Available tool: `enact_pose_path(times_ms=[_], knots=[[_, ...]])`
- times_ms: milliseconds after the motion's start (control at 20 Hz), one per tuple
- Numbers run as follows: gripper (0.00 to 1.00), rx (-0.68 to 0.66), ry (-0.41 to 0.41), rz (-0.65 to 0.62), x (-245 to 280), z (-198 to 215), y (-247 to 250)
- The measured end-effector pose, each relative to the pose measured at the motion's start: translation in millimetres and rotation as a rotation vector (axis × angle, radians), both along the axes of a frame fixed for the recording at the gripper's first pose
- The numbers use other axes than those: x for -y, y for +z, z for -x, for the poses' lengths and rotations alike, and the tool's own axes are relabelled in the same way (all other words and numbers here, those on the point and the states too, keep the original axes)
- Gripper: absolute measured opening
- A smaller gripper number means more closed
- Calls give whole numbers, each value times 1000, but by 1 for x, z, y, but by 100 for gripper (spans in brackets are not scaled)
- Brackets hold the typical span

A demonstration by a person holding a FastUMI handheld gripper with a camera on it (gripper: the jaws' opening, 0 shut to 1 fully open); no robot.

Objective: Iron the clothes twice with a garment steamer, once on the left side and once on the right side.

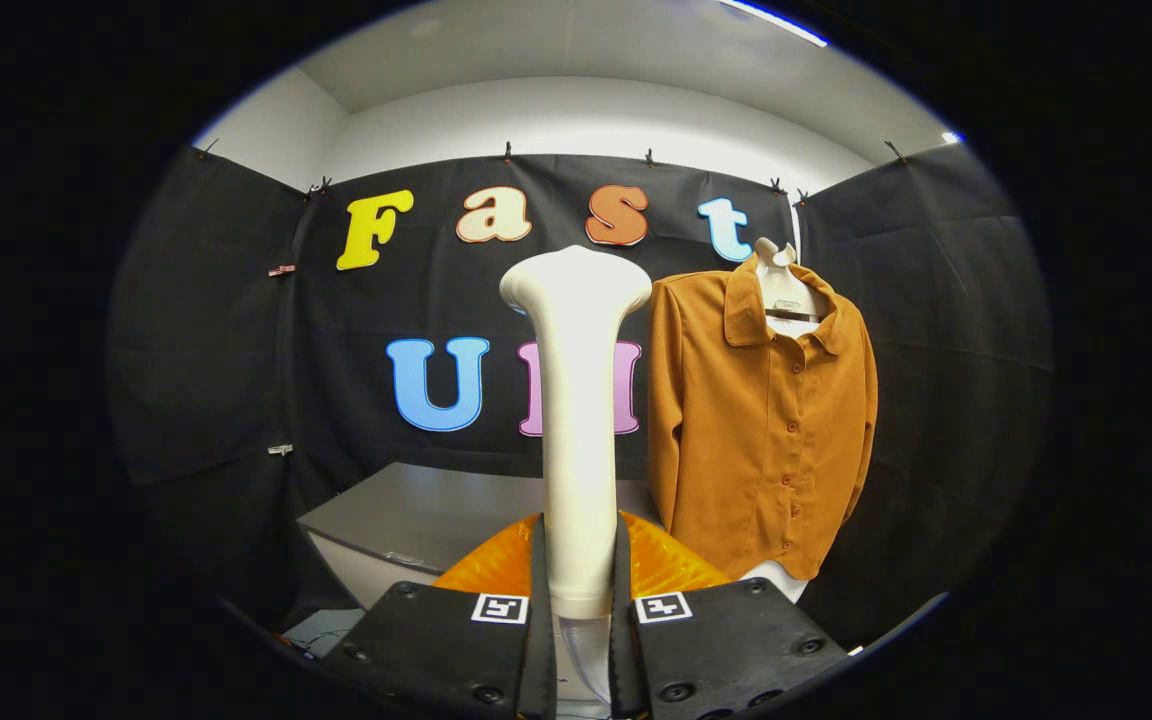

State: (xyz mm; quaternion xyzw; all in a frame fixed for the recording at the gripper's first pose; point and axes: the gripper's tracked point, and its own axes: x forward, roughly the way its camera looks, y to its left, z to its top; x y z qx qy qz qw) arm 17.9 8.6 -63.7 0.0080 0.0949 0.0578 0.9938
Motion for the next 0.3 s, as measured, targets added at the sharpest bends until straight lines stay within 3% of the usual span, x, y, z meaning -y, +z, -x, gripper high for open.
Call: enact_pose_path(times_ms=[300], knots=[[24,-7,-7,-3,0,-1,-2]])
